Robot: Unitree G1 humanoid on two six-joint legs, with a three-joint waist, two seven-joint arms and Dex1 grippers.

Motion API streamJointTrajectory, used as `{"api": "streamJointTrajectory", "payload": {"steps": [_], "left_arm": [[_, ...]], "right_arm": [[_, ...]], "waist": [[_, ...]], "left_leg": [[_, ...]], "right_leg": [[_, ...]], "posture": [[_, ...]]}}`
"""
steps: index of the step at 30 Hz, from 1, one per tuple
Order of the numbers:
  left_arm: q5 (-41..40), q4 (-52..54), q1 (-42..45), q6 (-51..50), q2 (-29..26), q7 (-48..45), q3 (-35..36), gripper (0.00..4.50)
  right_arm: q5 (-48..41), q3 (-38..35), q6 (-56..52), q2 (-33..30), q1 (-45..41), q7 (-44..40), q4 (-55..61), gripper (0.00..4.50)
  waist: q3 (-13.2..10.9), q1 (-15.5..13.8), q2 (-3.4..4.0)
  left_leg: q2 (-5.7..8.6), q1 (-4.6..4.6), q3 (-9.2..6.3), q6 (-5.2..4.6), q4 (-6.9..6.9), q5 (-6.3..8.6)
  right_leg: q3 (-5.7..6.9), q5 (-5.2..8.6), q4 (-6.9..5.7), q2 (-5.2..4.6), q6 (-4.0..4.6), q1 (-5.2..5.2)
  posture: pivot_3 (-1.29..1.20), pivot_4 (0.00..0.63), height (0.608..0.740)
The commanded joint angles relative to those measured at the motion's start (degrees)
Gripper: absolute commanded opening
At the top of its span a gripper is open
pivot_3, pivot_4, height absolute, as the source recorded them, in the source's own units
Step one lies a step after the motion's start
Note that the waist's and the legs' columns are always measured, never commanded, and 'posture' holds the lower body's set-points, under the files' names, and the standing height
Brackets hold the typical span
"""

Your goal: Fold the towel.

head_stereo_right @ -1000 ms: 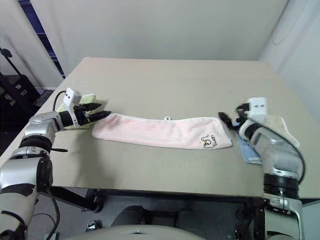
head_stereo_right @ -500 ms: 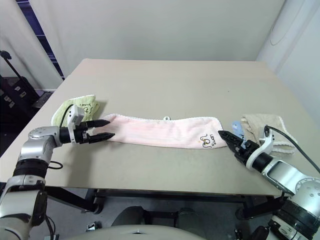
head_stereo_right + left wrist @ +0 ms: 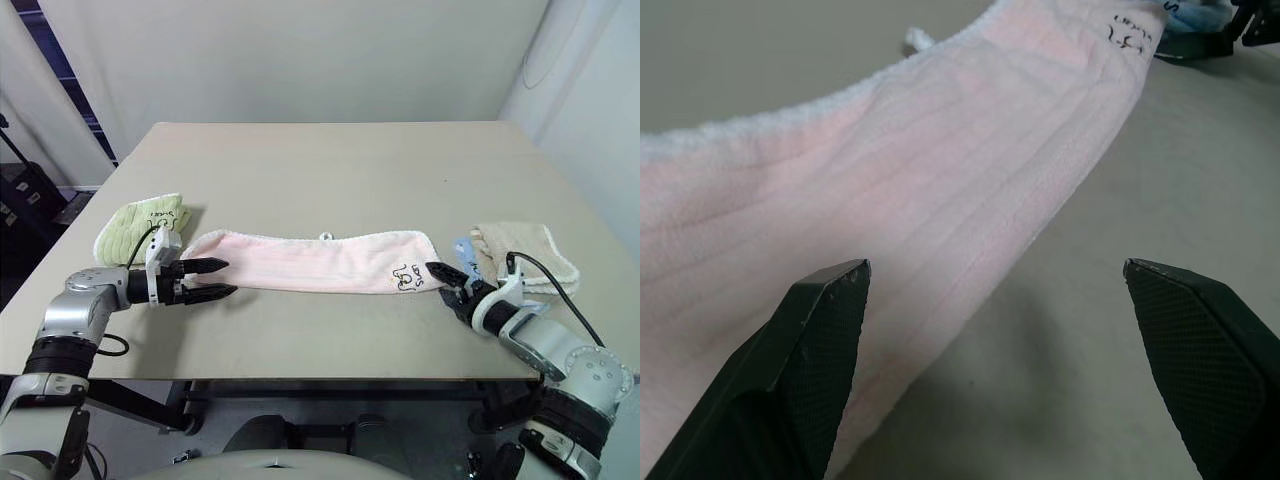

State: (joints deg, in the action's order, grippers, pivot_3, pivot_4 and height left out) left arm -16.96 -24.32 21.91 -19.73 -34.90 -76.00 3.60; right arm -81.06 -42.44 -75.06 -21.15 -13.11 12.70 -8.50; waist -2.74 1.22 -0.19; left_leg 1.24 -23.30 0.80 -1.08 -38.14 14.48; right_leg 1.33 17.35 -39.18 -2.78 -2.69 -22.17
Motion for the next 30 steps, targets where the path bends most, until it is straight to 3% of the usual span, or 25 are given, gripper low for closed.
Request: {"api": "streamJointTrajectory", "payload": {"steps": [1,5,14,22,26,30], "left_arm": [[-0.98,1.64,0.55,0.11,-0.69,0.83,0.4,4.28],[-1.35,1.56,0.44,-0.15,-0.85,1.42,0.69,4.28],[-1.33,0.31,-0.05,0.74,-1.84,2.12,1.24,4.28],[-0.38,-5.66,2.64,3.49,-1.62,1.86,0.56,4.28],[-0.41,-6.76,3.87,3.24,-1.57,1.67,0.31,4.28],[-0.46,-8.66,5.32,2.75,-1.98,1.25,0.48,4.28]], "right_arm": [[1.46,1.94,4.14,1.4,-4.39,1.26,-3.8,4.28],[1.49,3.68,5.03,1.81,-5.87,1.25,-4.52,3.35],[-2.39,3.81,5.99,0.95,-3.99,3.06,1.55,0.03],[-6.19,3.07,9.28,-3.35,0.41,7.54,10.12,0.01],[0.51,5.07,10.21,-10.24,3.01,3.86,12.03,0.01],[8.45,12.73,10.43,-17.32,1.44,-2.87,18.23,0.01]], "waist": [[0.0,0.01,0.0],[-0.03,-0.17,0.05],[-0.05,-0.42,0.08],[-0.08,-0.59,0.11],[-0.08,-0.54,0.11],[-0.09,-0.17,0.13]], "left_leg": [[-0.05,0.0,0.08,-0.02,0.0,-0.01],[-0.15,0.0,0.3,-0.05,0.01,-0.03],[-0.19,-0.17,0.63,-0.05,0.16,-0.03],[-0.19,-0.17,0.65,-0.05,0.19,-0.02],[-0.18,-0.21,0.72,-0.07,0.19,-0.02],[-0.18,-0.21,0.78,-0.09,0.24,0.0]], "right_leg": [[-0.02,-0.03,0.0,0.0,0.06,-0.03],[-0.1,-0.08,0.01,-0.01,0.16,-0.11],[-0.32,-0.12,0.2,-0.08,-0.11,-0.33],[-0.35,-0.02,0.22,-0.1,0.05,-0.36],[-0.36,-0.03,0.39,-0.16,0.02,-0.32],[-0.41,-0.07,0.56,-0.15,-0.04,-0.31]], "posture": [[0.0,0.0,0.74],[0.0,0.0,0.74],[0.0,0.0,0.74],[0.0,0.0,0.74],[0.0,0.0,0.74],[0.0,0.0,0.74]]}}
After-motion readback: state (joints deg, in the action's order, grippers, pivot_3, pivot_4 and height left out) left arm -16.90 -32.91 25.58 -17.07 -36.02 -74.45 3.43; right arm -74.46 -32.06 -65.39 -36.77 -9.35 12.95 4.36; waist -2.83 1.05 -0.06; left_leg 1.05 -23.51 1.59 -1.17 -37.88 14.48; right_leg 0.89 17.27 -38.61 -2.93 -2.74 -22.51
